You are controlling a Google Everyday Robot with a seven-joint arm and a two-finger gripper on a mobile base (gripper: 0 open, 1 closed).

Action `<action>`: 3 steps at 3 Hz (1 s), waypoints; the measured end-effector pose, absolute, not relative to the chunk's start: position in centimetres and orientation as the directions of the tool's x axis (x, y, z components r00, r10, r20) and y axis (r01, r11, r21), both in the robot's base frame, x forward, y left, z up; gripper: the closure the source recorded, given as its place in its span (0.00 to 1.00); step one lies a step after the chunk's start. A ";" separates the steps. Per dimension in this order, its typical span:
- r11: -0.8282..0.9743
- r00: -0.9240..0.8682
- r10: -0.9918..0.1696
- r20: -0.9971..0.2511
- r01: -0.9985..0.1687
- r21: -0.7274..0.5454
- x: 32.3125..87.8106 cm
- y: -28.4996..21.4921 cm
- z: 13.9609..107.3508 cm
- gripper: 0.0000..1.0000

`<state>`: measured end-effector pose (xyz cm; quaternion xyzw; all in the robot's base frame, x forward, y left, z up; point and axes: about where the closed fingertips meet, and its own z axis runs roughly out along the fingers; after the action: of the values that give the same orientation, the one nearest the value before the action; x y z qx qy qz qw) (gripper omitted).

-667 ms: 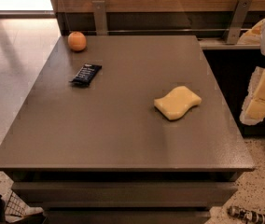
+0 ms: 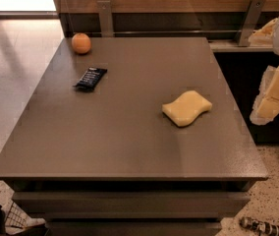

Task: Move sponge near orange

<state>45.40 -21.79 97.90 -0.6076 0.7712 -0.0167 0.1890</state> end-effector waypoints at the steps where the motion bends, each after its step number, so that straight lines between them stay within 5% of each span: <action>1: 0.252 -0.145 -0.911 -0.387 -0.938 -0.240 48.1 -22.2 96.5 0.00; 3: 0.238 -0.018 -0.691 -0.722 -0.949 -0.205 51.3 -20.0 92.3 0.00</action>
Offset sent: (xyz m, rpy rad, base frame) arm 0.0712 0.0118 -0.0561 0.5567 -0.0642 0.1769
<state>51.33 -19.99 92.29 -0.5926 0.6922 0.1724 0.3742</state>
